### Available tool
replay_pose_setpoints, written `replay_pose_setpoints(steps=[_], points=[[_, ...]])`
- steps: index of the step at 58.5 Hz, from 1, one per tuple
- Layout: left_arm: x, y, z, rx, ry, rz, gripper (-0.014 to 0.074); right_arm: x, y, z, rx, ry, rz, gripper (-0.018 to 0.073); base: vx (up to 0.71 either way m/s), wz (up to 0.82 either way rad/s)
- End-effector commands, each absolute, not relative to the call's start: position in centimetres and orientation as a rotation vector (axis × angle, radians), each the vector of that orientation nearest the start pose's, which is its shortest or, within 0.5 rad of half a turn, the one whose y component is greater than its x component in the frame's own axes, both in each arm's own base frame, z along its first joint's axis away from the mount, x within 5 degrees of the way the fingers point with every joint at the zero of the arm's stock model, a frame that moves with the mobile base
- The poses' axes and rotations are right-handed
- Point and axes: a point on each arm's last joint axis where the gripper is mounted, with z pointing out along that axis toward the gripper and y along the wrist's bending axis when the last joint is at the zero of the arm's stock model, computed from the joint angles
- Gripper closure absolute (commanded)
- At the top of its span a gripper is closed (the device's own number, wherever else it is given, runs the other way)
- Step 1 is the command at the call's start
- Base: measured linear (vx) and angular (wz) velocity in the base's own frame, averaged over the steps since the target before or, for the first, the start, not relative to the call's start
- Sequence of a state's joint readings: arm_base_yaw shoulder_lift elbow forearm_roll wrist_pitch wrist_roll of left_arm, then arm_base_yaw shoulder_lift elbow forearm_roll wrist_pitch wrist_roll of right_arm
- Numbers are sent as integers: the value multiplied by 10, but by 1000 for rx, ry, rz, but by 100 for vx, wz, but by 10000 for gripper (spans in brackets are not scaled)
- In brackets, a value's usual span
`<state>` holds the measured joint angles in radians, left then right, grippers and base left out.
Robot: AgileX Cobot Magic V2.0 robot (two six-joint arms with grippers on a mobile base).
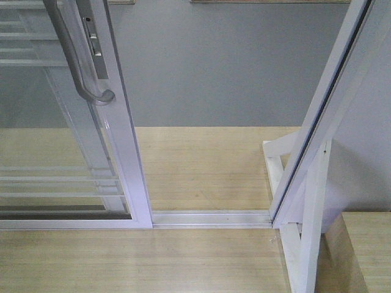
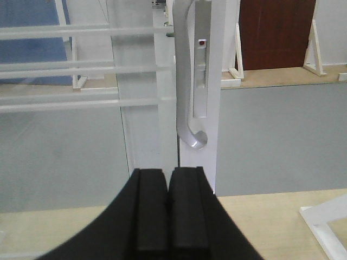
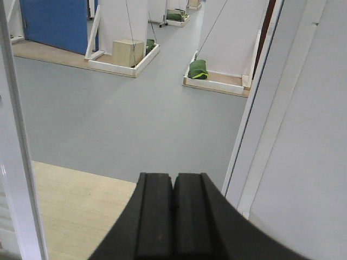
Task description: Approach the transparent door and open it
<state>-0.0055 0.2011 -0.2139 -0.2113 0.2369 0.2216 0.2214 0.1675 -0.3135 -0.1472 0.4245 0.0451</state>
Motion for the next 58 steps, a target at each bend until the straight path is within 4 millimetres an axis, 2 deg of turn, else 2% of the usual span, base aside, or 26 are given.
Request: replay_pose_setpoints(steps=[1,6,9,14,31,58], points=[[66,-3,239,22,1603,-34,603,56,8,287,-223,1637,47,568,0,0],[62,-1,208,-16,1565,-40,603,56,8,287,-223,1637,47,568,0,0],[59,0,195,-32,1524,-40,603,56,8,287,-223,1637,47,568,0,0],[56,-2,196,26,1540,-8,603,56,8,287,-222,1637,48,568,0,0],[56,-3,190,33,1608,-24,603,56,8,287,-222,1636,50,568,0,0],[56,-3,190,33,1609,-24,603,56,8,287,-222,1636,50,568,0,0]])
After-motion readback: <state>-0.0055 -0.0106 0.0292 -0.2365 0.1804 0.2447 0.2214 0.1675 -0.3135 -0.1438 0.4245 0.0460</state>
